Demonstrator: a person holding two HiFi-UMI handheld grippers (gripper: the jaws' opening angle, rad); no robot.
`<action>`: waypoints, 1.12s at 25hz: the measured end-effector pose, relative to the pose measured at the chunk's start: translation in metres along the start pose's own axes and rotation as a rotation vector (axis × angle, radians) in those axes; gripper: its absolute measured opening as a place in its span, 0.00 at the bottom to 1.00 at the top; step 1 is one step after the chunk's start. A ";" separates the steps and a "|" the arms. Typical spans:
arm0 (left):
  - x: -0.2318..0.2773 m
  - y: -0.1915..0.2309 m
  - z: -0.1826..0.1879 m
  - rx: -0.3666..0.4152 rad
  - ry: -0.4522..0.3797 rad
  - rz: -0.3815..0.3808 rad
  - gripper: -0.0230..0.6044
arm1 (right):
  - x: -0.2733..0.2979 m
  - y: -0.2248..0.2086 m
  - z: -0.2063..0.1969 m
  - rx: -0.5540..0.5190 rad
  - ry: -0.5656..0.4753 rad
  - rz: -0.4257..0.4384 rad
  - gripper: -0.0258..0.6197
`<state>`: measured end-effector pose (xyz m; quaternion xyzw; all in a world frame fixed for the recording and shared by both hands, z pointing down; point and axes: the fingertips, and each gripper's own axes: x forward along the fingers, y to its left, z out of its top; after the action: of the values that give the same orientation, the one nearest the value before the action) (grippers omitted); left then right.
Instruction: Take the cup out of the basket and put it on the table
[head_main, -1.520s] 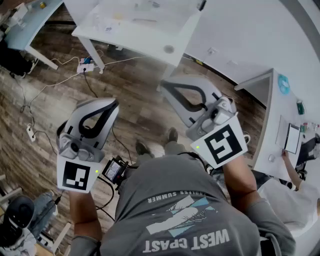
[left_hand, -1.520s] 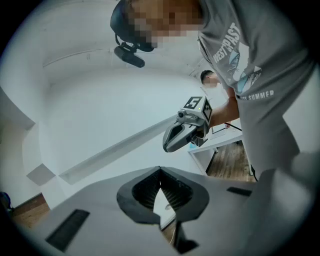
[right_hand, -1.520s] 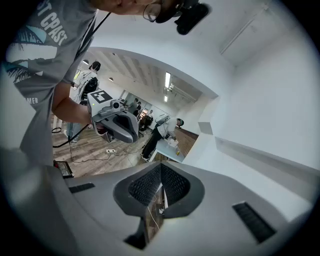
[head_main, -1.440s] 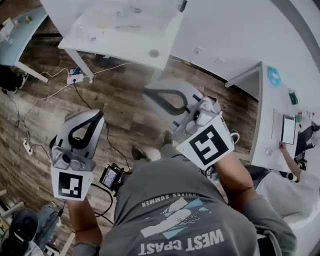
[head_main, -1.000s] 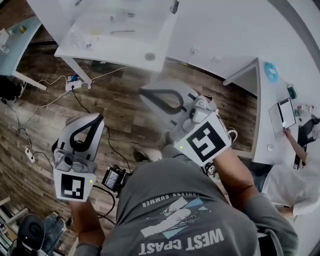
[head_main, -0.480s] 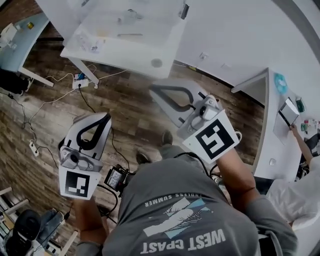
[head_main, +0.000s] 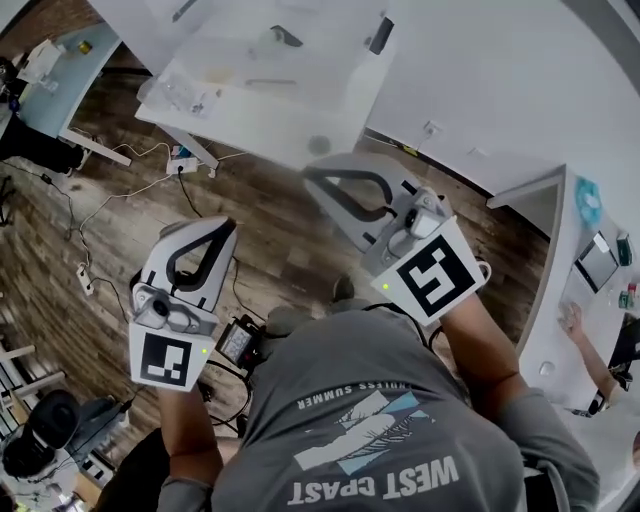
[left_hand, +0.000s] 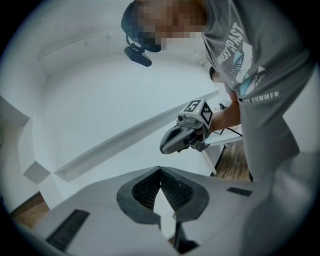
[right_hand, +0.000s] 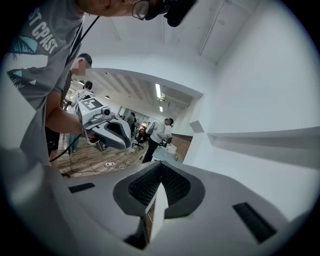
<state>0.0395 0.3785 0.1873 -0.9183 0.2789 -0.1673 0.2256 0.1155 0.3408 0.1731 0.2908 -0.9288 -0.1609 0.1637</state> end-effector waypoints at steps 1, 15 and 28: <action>0.008 -0.001 0.003 -0.002 0.001 0.001 0.05 | -0.002 -0.005 -0.004 -0.004 -0.002 0.008 0.06; 0.054 0.061 -0.030 0.009 -0.029 -0.062 0.05 | 0.047 -0.059 -0.026 0.108 0.006 -0.064 0.06; 0.065 0.132 -0.081 -0.017 -0.108 -0.121 0.05 | 0.112 -0.096 -0.015 0.055 0.069 -0.159 0.06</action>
<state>-0.0018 0.2163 0.2002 -0.9430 0.2117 -0.1287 0.2221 0.0812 0.1960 0.1724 0.3734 -0.9007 -0.1379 0.1741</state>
